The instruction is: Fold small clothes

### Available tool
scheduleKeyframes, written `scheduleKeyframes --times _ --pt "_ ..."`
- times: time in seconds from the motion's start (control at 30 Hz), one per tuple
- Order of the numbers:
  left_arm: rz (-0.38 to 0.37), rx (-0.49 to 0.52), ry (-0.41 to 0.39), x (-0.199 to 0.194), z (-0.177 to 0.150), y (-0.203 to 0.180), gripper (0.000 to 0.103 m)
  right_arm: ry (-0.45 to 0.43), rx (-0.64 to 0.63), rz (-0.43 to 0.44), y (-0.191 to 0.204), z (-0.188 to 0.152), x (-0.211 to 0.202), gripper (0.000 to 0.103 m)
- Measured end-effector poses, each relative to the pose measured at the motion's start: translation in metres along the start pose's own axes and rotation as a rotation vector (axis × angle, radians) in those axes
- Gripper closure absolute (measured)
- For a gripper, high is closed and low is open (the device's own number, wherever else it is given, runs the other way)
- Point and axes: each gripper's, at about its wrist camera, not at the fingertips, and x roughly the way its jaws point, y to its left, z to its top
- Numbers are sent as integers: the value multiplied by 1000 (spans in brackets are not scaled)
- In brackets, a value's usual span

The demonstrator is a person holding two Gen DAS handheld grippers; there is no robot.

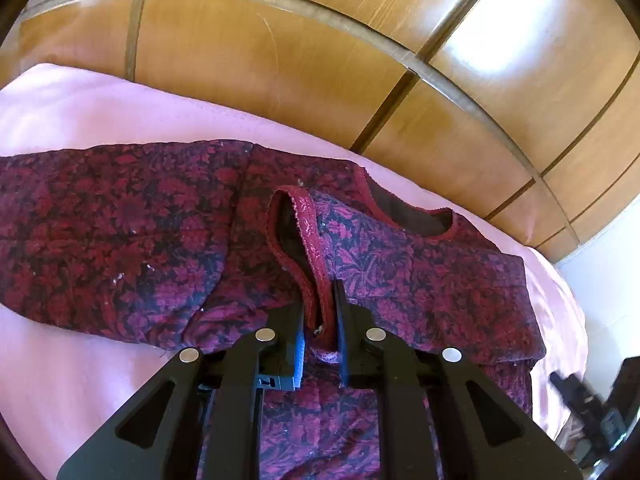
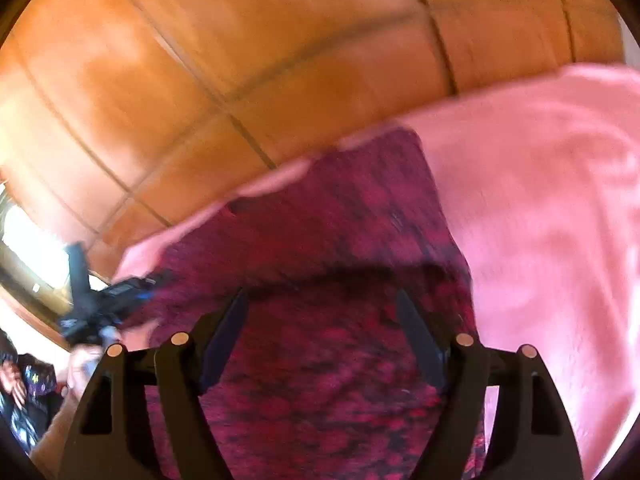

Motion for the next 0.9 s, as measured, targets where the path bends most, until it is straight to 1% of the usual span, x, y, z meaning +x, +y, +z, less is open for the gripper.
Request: scheduleKeyframes --times 0.07,0.1,0.13,0.2,0.27,0.3,0.4,0.43,0.5,0.57,0.6,0.63,0.67,0.7,0.73,0.8,0.83,0.87,0.9 --pt "-7 0 -5 0 0 0 91 -45 -27 -8 6 13 0 26" --pt "-6 5 -13 -1 0 0 91 -45 -35 -17 6 16 4 26" --pt "-7 2 -16 -2 -1 0 91 -27 -34 -40 4 21 15 26" --pt "-7 -5 -18 -1 -2 0 91 30 -10 -60 -4 21 38 26" --pt "14 -4 -16 1 -5 4 91 76 -12 -107 -13 13 60 28" --pt "32 -9 -2 6 -8 8 91 94 -17 -131 -17 7 72 29" --pt "66 -30 24 19 -15 17 91 48 -85 -174 -12 -5 77 28" --pt "77 -22 20 23 -18 20 91 41 -109 -197 -7 -7 78 28" --pt "73 -42 13 26 -20 24 91 31 -185 -250 3 -13 86 24" --pt "82 -35 3 24 -20 22 87 22 -227 -297 12 -17 91 22" --pt "87 -34 -1 23 -21 22 87 22 -247 -320 15 -19 92 22" --pt "90 -26 -10 19 -23 21 84 23 -255 -327 18 -19 93 20" --pt "102 -17 -24 13 -26 18 78 24 -255 -323 19 -20 93 18" --pt "118 -12 -38 8 -29 17 76 26 -248 -310 18 -20 94 17" --pt "114 -19 -39 2 -32 18 76 29 -246 -303 18 -20 94 14" --pt "113 -40 -51 -11 -38 21 76 30 -258 -311 22 -21 99 12" --pt "126 -42 -70 -20 -43 22 71 29 -264 -298 24 -22 101 5" --pt "133 -45 -75 -27 -47 24 55 41 -273 -275 26 -23 105 2" --pt "140 -55 -75 -32 -50 27 47 42 -282 -287 26 -25 104 2"
